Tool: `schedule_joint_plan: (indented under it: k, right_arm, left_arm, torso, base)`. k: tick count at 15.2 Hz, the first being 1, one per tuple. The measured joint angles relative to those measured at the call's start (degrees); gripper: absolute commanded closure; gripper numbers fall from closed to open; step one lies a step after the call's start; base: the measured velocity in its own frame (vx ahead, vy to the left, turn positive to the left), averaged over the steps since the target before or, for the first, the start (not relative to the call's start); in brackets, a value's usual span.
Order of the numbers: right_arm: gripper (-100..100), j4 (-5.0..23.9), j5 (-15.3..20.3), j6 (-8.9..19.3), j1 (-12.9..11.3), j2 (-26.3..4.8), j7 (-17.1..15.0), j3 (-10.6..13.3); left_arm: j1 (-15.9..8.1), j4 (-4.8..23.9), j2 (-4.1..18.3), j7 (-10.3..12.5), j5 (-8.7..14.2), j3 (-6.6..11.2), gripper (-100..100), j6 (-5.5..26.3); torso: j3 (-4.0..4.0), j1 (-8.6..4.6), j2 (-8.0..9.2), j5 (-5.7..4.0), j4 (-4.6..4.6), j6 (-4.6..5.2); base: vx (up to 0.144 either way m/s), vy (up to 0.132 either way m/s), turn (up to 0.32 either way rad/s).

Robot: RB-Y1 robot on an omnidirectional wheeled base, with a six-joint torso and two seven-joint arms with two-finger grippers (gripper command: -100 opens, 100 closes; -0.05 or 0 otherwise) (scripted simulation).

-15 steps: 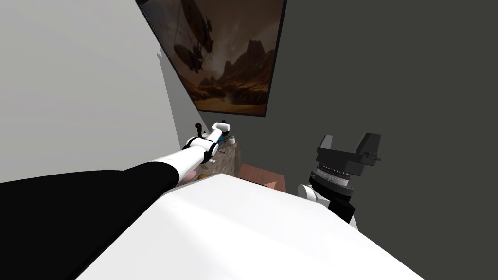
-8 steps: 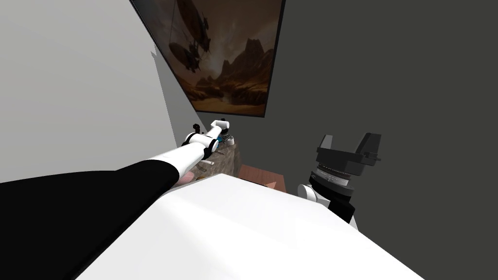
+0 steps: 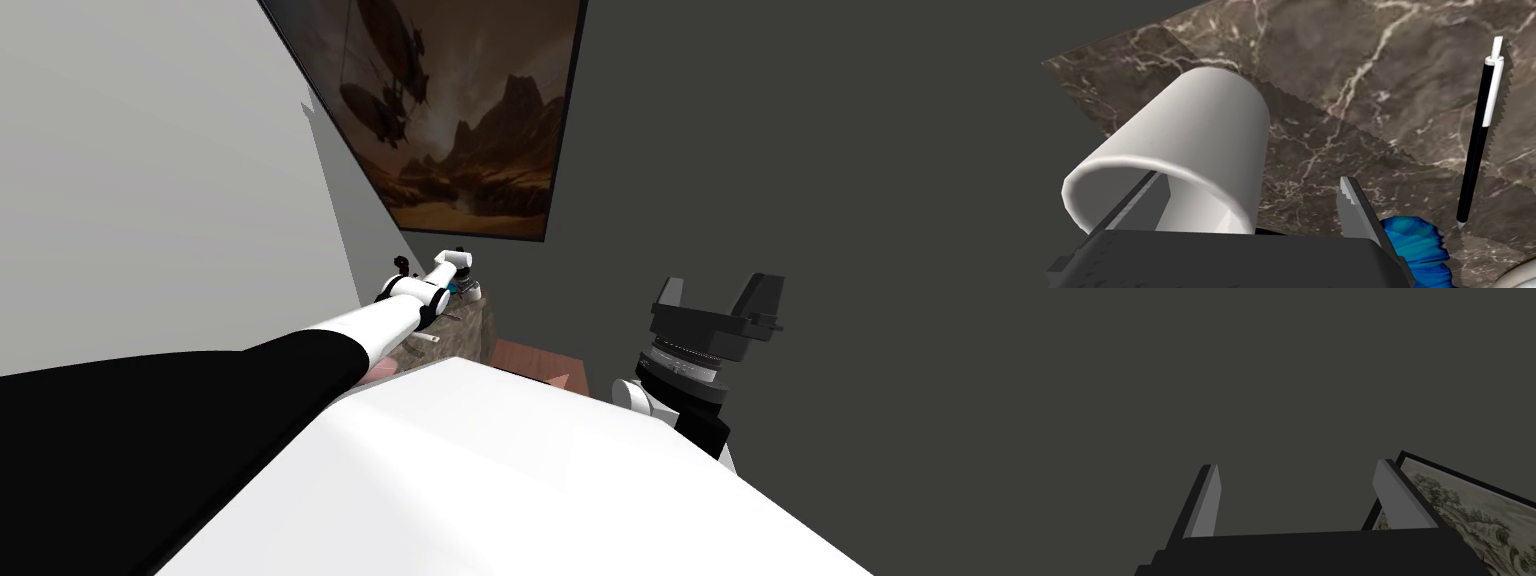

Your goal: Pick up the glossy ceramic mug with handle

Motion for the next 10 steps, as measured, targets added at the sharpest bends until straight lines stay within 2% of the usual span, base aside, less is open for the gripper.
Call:
schedule_joint_plan:
  k: [1,2,7,10]
  right_arm:
    - [0,0.00,0.00,0.00,0.00,0.00,0.00,0.00]
    - [0,0.00,0.00,0.00,0.00,0.00,0.00,0.00]
    - [0,0.00,0.00,0.00,0.00,0.00,0.00,0.00]
    - [0,0.00,0.00,0.00,0.00,0.01,0.00,0.01]
  left_arm:
    - [-0.38,0.92,-0.10,-0.07,-0.07,-0.06,-100,-0.54]
    - [-0.48,1.17,-0.12,-0.12,-0.09,-0.07,100,-0.76]
    - [-0.47,1.17,-0.11,-0.17,-0.11,-0.11,100,-0.70]
    - [-1.39,0.29,0.75,-0.51,0.21,-0.09,100,1.12]
  torso:
    - [0.00,-0.04,0.00,-0.01,0.00,0.00]
    - [0.01,-0.07,0.01,-0.02,0.01,0.00]
    - [0.02,-0.08,0.03,0.02,0.01,-0.01]
    - [0.08,-0.25,0.10,-0.04,0.07,-0.02]
  base:
    - [0.001,0.005,0.000]
    - [0.000,0.000,0.000]
    - [-0.001,-0.004,0.004]
    - [-0.009,-0.039,0.019]
